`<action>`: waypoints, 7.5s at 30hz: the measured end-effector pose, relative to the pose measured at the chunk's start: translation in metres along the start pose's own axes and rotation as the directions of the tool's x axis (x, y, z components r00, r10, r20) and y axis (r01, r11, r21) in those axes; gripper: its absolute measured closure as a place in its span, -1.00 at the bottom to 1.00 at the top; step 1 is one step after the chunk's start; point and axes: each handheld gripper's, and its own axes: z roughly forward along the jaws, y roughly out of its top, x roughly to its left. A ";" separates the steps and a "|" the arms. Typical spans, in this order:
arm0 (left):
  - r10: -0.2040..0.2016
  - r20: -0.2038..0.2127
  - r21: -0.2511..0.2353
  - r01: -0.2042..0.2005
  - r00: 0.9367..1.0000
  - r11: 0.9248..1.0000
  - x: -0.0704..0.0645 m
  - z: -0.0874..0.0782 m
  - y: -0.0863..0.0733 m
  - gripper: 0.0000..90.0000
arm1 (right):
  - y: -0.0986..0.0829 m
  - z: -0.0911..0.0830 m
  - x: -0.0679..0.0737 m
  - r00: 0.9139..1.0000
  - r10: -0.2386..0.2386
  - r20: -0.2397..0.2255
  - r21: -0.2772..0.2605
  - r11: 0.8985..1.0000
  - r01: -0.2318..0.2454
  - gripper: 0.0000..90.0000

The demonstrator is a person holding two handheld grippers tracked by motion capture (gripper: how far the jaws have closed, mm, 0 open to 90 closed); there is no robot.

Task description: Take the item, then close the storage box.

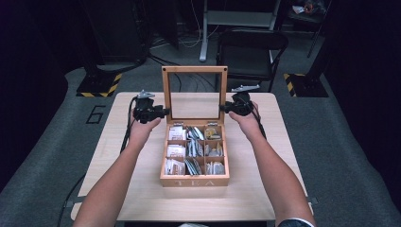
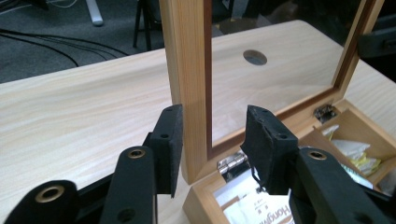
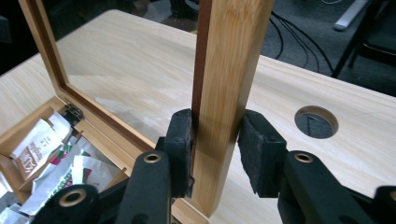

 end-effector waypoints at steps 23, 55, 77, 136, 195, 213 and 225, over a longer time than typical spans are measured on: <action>-0.012 0.075 0.012 0.012 0.997 1.000 0.002 -0.035 -0.010 0.05 | -0.023 -0.050 0.018 0.998 -0.051 0.048 -0.019 0.998 0.052 0.02; 0.049 0.047 -0.026 -0.047 0.998 0.999 -0.019 -0.071 -0.065 -0.05 | -0.086 -0.079 0.090 0.984 -0.178 -0.007 -0.025 0.984 0.178 -0.05; 0.023 0.040 0.018 -0.024 0.999 1.000 -0.011 -0.063 -0.096 -0.06 | -0.108 -0.075 0.114 0.977 -0.207 -0.051 -0.019 0.978 0.207 0.17; -0.005 0.020 0.027 0.005 1.000 1.000 -0.005 -0.068 -0.105 -0.06 | -0.123 -0.026 0.171 0.940 -0.268 -0.211 0.127 0.946 0.299 0.73; -0.028 0.012 0.024 0.028 1.000 0.999 0.000 -0.066 -0.105 -0.06 | -0.077 -0.107 0.113 0.969 -0.162 -0.189 -0.013 0.987 0.162 1.00; -0.060 0.013 0.026 0.060 0.998 0.998 0.002 -0.061 -0.106 -0.06 | -0.099 -0.108 0.065 0.994 -0.105 0.018 0.040 0.994 0.104 1.00; -0.053 0.011 0.036 0.052 0.999 0.998 0.003 -0.061 -0.106 -0.06 | -0.121 -0.082 0.038 0.996 -0.054 0.067 0.097 0.994 0.048 0.99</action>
